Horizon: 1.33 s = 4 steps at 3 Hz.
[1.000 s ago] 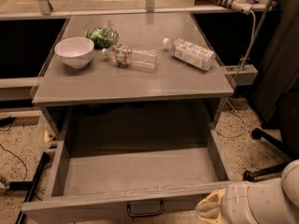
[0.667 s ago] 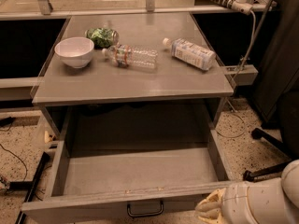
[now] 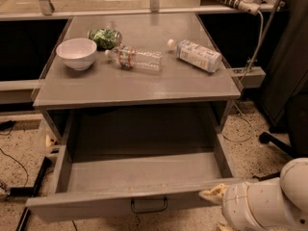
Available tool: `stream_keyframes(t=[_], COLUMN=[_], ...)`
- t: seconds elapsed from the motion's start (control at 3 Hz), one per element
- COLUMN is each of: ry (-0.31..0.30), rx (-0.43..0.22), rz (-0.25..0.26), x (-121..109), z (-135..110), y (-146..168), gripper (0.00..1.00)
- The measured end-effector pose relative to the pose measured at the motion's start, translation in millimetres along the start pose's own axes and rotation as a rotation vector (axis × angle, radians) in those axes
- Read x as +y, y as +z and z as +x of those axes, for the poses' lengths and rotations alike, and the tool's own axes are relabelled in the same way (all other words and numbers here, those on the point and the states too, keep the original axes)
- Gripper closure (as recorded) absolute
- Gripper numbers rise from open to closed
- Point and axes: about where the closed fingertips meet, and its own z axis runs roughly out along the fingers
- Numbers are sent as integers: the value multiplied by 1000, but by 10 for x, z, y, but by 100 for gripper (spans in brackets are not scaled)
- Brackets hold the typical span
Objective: Close top drawer
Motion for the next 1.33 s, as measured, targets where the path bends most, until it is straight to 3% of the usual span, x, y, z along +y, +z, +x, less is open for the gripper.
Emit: stream_keyframes(t=[0.33, 1.0, 1.33], ry=[0, -72, -79], rx=[0, -15, 22], rz=[0, 57, 107], x=[9, -909, -1502], z=[1, -292, -317], y=[-1, 283, 356], gripper=[0, 43, 66])
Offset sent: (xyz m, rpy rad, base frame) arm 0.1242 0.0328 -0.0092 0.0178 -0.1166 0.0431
